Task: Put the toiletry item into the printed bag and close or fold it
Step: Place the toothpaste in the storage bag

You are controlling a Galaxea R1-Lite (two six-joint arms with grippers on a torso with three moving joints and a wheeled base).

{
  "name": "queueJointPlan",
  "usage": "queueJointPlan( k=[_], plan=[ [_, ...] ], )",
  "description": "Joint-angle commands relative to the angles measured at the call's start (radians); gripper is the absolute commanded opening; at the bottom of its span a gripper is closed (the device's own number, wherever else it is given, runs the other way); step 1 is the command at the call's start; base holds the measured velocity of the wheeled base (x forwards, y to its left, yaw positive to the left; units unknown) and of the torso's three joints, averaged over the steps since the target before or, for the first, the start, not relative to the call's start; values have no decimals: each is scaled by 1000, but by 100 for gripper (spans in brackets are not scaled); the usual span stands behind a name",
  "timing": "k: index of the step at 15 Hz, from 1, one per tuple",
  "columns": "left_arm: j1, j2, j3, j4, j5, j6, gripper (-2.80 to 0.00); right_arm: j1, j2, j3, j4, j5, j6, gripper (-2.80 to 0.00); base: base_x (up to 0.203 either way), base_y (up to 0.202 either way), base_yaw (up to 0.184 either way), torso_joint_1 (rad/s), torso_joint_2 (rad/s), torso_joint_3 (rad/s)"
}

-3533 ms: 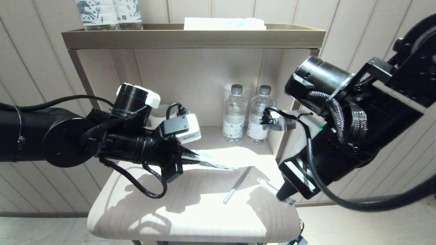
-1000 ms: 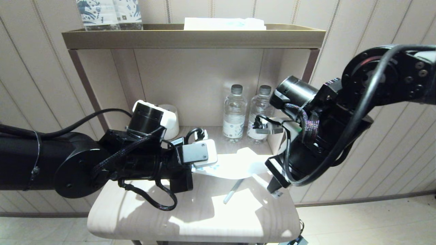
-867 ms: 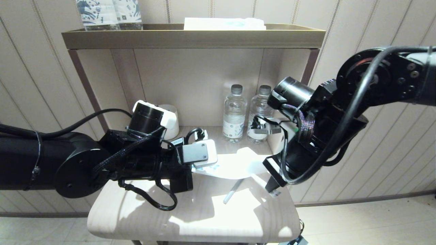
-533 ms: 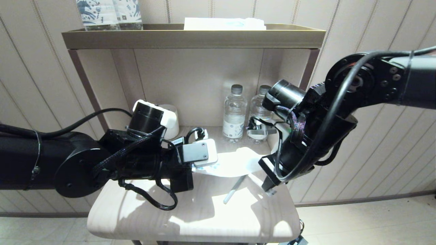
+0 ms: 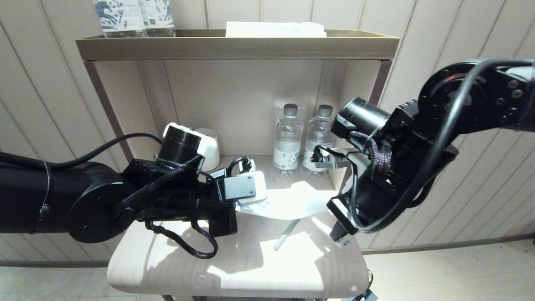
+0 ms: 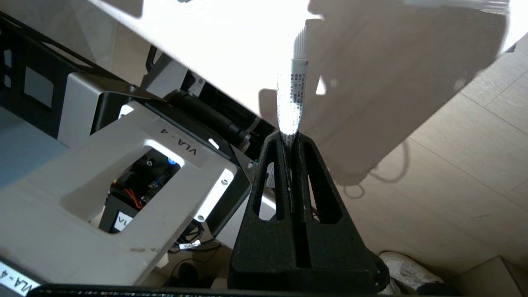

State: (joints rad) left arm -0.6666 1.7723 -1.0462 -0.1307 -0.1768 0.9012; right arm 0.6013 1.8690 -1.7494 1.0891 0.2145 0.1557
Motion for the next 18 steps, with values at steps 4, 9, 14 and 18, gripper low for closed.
queueJointPlan(
  k=[4, 9, 14, 18],
  plan=[
    [-1, 1, 1, -1, -1, 5, -280, -3, 1, 4, 4, 5, 1, -280, 0, 0, 0, 0, 0, 0],
    [-1, -1, 8, -1, -3, 6, -280, -17, 39, -28, -23, 3, 1, -280, 0, 0, 0, 0, 0, 0],
    [-7, 1, 14, -1, -3, 7, -280, -17, 52, -52, -25, 3, 2, -280, 0, 0, 0, 0, 0, 0],
    [-7, 5, 12, 0, -3, 7, -280, -1, -4, -26, -18, 2, 8, -280, 0, 0, 0, 0, 0, 0]
  ],
)
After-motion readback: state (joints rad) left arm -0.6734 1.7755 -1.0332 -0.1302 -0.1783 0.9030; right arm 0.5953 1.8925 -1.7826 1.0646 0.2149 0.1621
